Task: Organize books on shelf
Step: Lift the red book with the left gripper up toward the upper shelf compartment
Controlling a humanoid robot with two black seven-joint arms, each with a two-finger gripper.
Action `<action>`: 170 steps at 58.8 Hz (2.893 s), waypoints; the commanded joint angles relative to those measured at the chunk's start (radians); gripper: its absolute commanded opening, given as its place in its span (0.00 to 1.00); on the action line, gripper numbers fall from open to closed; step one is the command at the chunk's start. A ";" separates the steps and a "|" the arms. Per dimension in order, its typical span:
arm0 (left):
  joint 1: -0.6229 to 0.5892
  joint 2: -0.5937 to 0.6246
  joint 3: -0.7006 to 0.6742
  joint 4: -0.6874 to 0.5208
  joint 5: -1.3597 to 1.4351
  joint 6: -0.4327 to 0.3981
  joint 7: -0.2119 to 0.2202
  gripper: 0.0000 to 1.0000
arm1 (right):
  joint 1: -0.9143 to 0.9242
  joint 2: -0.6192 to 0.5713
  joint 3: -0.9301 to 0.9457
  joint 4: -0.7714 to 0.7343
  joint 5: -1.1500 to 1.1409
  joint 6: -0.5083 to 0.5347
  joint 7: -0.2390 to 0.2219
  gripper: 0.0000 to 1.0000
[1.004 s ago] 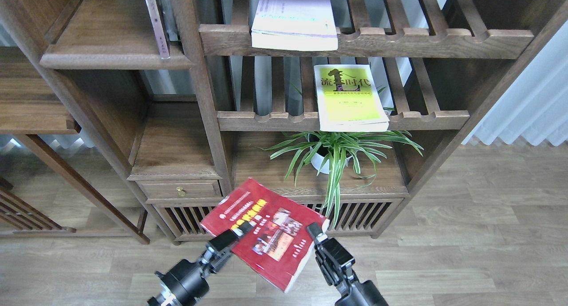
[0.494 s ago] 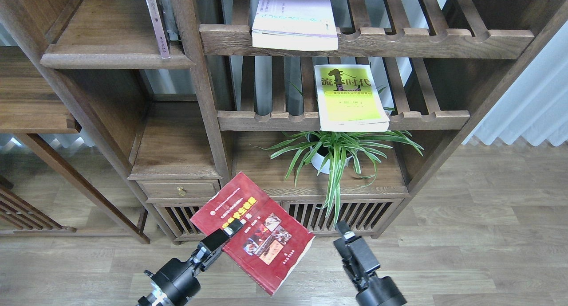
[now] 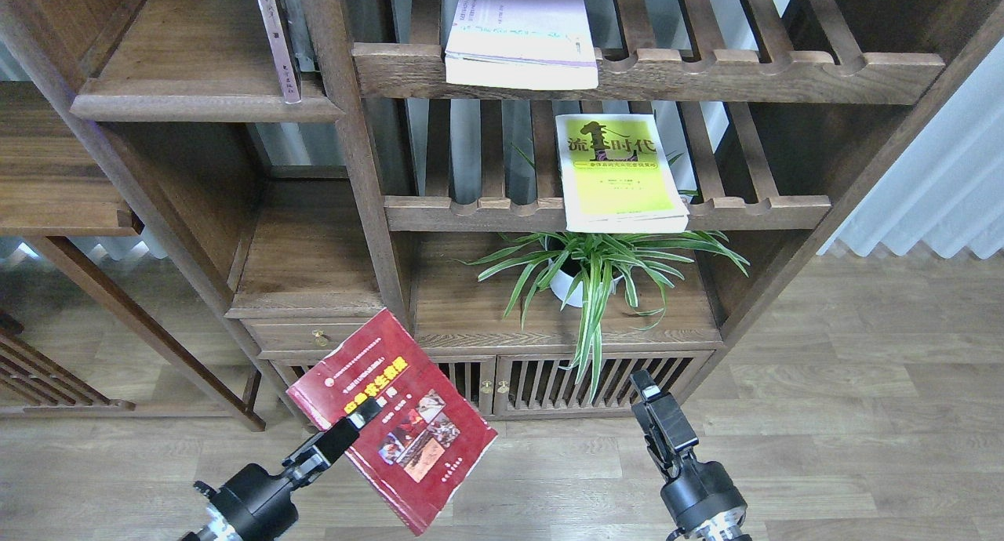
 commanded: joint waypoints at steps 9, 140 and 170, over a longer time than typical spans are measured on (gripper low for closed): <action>0.002 -0.007 -0.180 -0.002 0.018 0.000 0.180 0.05 | 0.047 0.015 -0.001 -0.047 0.000 0.000 -0.001 0.99; 0.088 0.063 -0.575 0.001 -0.267 0.000 0.226 0.05 | 0.079 0.087 -0.003 -0.064 0.002 0.000 -0.001 0.99; -0.121 0.370 -0.633 0.001 -0.348 0.000 0.228 0.05 | 0.088 0.112 -0.008 -0.064 0.002 0.000 -0.002 0.99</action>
